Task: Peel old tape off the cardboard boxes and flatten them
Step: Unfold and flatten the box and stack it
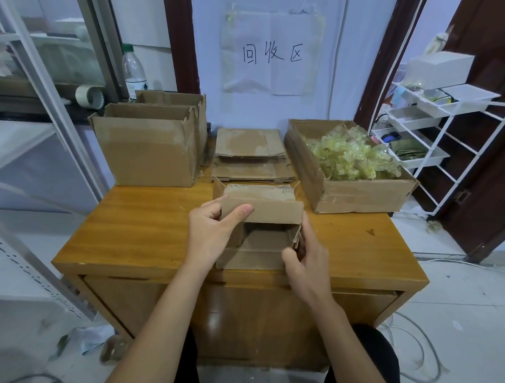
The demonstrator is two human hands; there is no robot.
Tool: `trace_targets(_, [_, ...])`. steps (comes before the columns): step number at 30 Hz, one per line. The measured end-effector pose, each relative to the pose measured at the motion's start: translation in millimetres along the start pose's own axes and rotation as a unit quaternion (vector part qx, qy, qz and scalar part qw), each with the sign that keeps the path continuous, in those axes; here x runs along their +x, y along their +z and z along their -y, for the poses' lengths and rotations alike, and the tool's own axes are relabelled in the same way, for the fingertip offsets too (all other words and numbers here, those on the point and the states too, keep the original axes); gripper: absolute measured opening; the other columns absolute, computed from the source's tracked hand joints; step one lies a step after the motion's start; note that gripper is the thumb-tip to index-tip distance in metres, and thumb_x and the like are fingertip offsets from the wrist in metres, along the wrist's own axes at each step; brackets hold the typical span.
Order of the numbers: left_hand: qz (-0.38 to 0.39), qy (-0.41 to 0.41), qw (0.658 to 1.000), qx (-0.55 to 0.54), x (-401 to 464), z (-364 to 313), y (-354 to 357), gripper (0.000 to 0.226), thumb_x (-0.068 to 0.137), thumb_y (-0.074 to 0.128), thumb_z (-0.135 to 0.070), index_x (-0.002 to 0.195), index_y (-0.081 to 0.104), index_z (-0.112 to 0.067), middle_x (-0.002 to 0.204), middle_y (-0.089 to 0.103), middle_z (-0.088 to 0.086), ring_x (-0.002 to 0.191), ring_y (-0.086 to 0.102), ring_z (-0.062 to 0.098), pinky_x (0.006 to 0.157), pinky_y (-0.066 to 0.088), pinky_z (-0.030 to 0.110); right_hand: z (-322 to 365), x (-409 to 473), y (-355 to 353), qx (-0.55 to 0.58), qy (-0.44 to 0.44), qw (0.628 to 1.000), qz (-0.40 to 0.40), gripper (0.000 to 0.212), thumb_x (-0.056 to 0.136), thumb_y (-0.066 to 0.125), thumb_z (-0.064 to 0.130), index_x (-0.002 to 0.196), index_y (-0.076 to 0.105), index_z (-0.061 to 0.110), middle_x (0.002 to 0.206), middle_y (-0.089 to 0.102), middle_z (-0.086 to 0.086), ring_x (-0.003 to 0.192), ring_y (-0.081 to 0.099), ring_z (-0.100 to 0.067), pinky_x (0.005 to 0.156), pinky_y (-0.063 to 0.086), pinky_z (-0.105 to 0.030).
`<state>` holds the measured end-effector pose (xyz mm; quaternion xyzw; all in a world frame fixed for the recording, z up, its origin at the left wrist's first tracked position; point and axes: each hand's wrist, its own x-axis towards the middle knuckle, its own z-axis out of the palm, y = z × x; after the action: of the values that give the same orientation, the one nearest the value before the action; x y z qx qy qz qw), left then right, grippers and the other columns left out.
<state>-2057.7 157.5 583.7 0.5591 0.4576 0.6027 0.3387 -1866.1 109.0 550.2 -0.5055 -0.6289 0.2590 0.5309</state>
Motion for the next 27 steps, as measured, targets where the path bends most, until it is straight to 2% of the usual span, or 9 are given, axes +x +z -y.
trace_targets(3, [0.006,-0.004,1.0,-0.002,-2,-3,0,0.03,0.078,0.081,-0.04,0.104,0.078,-0.025,0.095,0.072,-0.038,0.103,0.067,-0.01,0.081,0.058,0.017,0,0,-2,0.015,-0.019,1.0,-0.004,0.074,0.085,0.044,0.031,0.159,0.035,0.033,0.141,0.061,0.013,0.13,0.057,-0.008,0.1,0.055,-0.025])
trace_targets(7, [0.009,-0.018,1.0,-0.002,-1,-1,0,0.029,0.079,0.081,-0.042,0.105,0.078,-0.03,0.099,0.073,-0.035,0.106,0.068,-0.004,0.082,0.06,0.021,-6,0,-5,0.032,-0.015,0.999,-0.002,0.071,0.091,0.045,0.016,0.161,0.036,0.027,0.144,0.059,0.015,0.134,0.054,-0.007,0.103,0.054,-0.028])
trace_targets(11, [0.008,-0.024,1.0,-0.002,-1,0,1,0.027,0.079,0.081,-0.044,0.103,0.077,-0.034,0.101,0.073,-0.036,0.111,0.067,-0.003,0.084,0.06,0.021,-5,1,-5,0.032,-0.01,0.999,-0.006,0.065,0.099,0.055,0.031,0.161,0.035,0.03,0.142,0.056,0.029,0.135,0.052,0.001,0.106,0.051,-0.022])
trace_targets(15, [0.001,-0.029,1.0,-0.004,-1,1,0,0.032,0.079,0.081,-0.044,0.106,0.079,-0.029,0.104,0.075,-0.028,0.112,0.068,0.001,0.084,0.06,0.022,-4,2,-3,0.041,0.003,0.999,-0.012,0.059,0.103,0.055,0.037,0.159,0.038,0.032,0.139,0.058,0.03,0.133,0.054,0.003,0.104,0.05,-0.018])
trace_targets(18, [-0.005,-0.038,0.999,-0.003,-2,0,1,0.032,0.077,0.082,-0.045,0.106,0.078,-0.03,0.107,0.075,-0.023,0.112,0.068,0.003,0.082,0.061,0.021,-6,2,-5,0.064,0.012,0.998,-0.024,0.051,0.105,0.049,0.036,0.155,0.042,0.033,0.139,0.059,0.029,0.133,0.053,0.005,0.104,0.049,-0.016])
trace_targets(21, [-0.003,-0.041,0.999,0.0,-2,-1,1,0.031,0.077,0.081,-0.045,0.104,0.078,-0.031,0.106,0.073,-0.026,0.11,0.068,0.002,0.079,0.06,0.019,-10,2,-8,0.095,0.027,0.995,-0.026,0.048,0.105,0.049,0.035,0.153,0.046,0.032,0.141,0.061,0.026,0.136,0.052,0.001,0.106,0.049,-0.02])
trace_targets(24, [-0.002,-0.043,0.999,-0.002,-2,-3,2,0.041,0.075,0.081,-0.047,0.109,0.079,-0.024,0.102,0.072,-0.03,0.108,0.068,0.0,0.079,0.06,0.02,-7,5,-10,0.103,0.041,0.994,-0.024,0.05,0.101,0.057,0.035,0.15,0.047,0.037,0.136,0.059,0.037,0.135,0.049,0.008,0.107,0.046,-0.015])
trace_targets(27, [-0.006,-0.042,0.999,0.004,-2,-2,3,0.047,0.074,0.08,-0.049,0.111,0.079,-0.02,0.103,0.071,-0.029,0.106,0.068,-0.002,0.078,0.06,0.019,1,8,-11,0.094,0.048,0.994,-0.008,0.05,0.103,0.065,0.027,0.143,0.046,0.049,0.129,0.058,0.045,0.132,0.049,0.014,0.106,0.046,-0.014])
